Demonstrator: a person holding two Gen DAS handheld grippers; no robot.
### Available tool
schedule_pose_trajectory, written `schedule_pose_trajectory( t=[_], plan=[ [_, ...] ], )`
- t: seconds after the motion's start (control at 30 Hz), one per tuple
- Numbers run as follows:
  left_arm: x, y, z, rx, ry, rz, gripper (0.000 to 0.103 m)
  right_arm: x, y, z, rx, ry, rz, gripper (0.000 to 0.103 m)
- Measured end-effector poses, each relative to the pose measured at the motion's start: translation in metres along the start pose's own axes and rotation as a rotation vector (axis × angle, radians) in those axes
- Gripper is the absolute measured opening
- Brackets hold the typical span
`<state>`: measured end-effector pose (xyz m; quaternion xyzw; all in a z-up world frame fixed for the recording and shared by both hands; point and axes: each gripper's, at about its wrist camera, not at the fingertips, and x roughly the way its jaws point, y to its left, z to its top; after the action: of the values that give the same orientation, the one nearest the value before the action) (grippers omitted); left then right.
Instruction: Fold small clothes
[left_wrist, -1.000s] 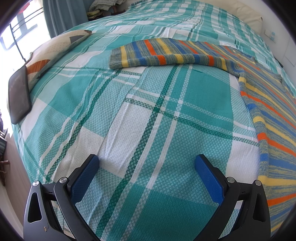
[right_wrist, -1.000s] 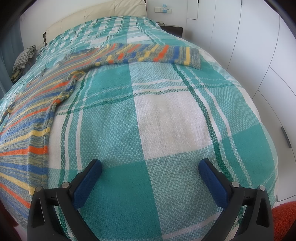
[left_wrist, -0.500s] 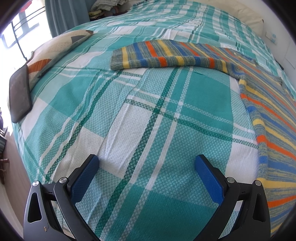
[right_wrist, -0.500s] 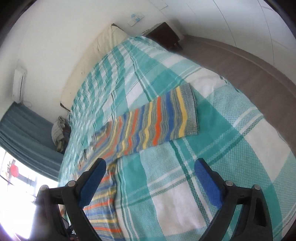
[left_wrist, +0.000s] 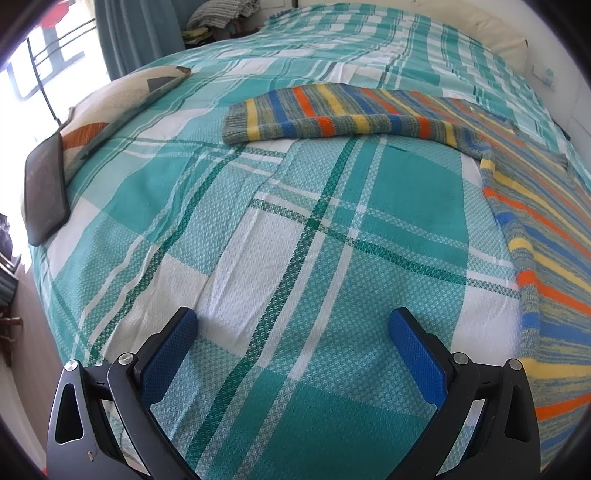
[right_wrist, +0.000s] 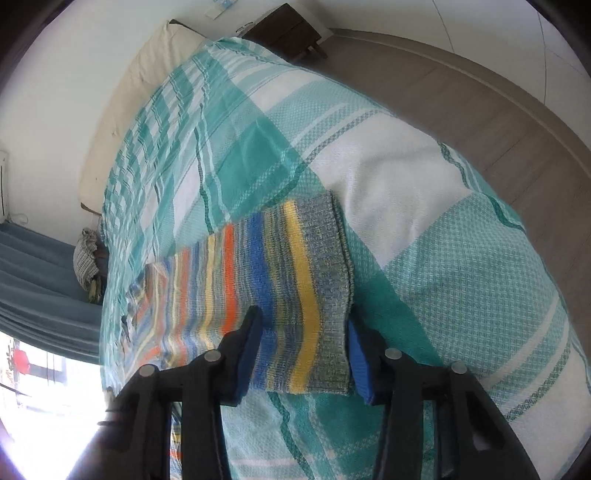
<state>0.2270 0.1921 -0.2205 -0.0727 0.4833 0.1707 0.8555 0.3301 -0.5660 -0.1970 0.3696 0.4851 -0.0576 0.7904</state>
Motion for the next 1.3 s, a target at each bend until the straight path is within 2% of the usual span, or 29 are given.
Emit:
schedule_pose_trajectory(
  t=[0.03,0.13,0.23,0.37,0.5,0.57,0.6,0.63,0.67,0.7,0.77,0.9,0.93,0.97,1.0,1.03,1.07,1.13,1.17,1.2,1.27,1.3],
  plan=[
    [0.0,0.0,0.0,-0.001,0.001,-0.001,0.103,0.001,0.003,0.002,-0.006,0.008,-0.023,0.004],
    [0.0,0.001,0.0,-0.003,0.002,-0.003,0.103,-0.016,0.027,0.003,-0.078,-0.053,-0.086,0.003],
    [0.0,0.001,0.001,-0.003,0.005,-0.003,0.103,-0.041,0.088,-0.007,-0.247,-0.117,-0.093,0.003],
    [0.001,0.002,0.002,-0.002,0.019,-0.01,0.103,-0.057,0.204,-0.041,-0.477,-0.121,0.049,0.003],
    [0.001,0.003,0.003,0.0,0.023,-0.023,0.103,-0.024,0.312,-0.089,-0.648,-0.05,0.18,0.004],
    [0.0,0.003,0.002,0.006,0.021,-0.025,0.103,0.011,0.347,-0.112,-0.669,0.028,0.284,0.007],
    [0.0,0.003,0.002,0.007,0.02,-0.026,0.103,0.033,0.355,-0.118,-0.654,0.098,0.341,0.022],
    [0.0,0.003,0.001,0.008,0.019,-0.027,0.103,0.05,0.36,-0.122,-0.629,0.148,0.361,0.053],
    [0.0,0.003,0.001,0.006,0.02,-0.026,0.103,0.063,0.361,-0.126,-0.602,0.183,0.379,0.065],
    [0.0,0.003,0.001,0.005,0.021,-0.026,0.103,0.072,0.359,-0.126,-0.589,0.195,0.378,0.068],
    [0.0,0.003,0.001,0.004,0.024,-0.024,0.103,0.08,0.35,-0.124,-0.56,0.193,0.343,0.068],
    [0.0,0.001,0.002,0.0,0.027,-0.02,0.103,0.105,0.308,-0.108,-0.438,0.287,0.263,0.068],
    [0.0,0.001,0.002,0.001,0.026,-0.018,0.103,0.114,0.293,-0.105,-0.409,0.315,0.21,0.068],
    [0.0,0.001,0.003,0.001,0.024,-0.017,0.103,0.124,0.277,-0.099,-0.384,0.33,0.115,0.068],
    [0.0,0.001,0.003,0.001,0.022,-0.017,0.103,0.131,0.261,-0.093,-0.371,0.319,-0.002,0.068],
    [0.0,0.001,0.003,0.001,0.021,-0.018,0.103,0.132,0.249,-0.088,-0.375,0.3,-0.081,0.065],
    [0.0,0.001,0.003,0.001,0.021,-0.019,0.103,0.125,0.241,-0.083,-0.387,0.259,-0.083,0.063],
    [0.0,0.001,0.003,0.002,0.02,-0.02,0.103,0.1,0.233,-0.08,-0.391,0.168,-0.009,0.061],
    [0.0,0.001,0.003,0.002,0.021,-0.02,0.103,0.087,0.23,-0.082,-0.404,0.149,0.027,0.061],
    [0.0,0.001,0.003,0.002,0.021,-0.019,0.103,0.078,0.23,-0.084,-0.438,0.134,0.027,0.061],
    [0.001,0.001,0.003,0.0,0.02,-0.015,0.103,0.069,0.235,-0.094,-0.552,0.096,-0.027,0.062],
    [0.001,0.0,0.003,-0.002,0.019,-0.013,0.103,0.068,0.239,-0.099,-0.607,0.096,-0.007,0.062]
  ],
)
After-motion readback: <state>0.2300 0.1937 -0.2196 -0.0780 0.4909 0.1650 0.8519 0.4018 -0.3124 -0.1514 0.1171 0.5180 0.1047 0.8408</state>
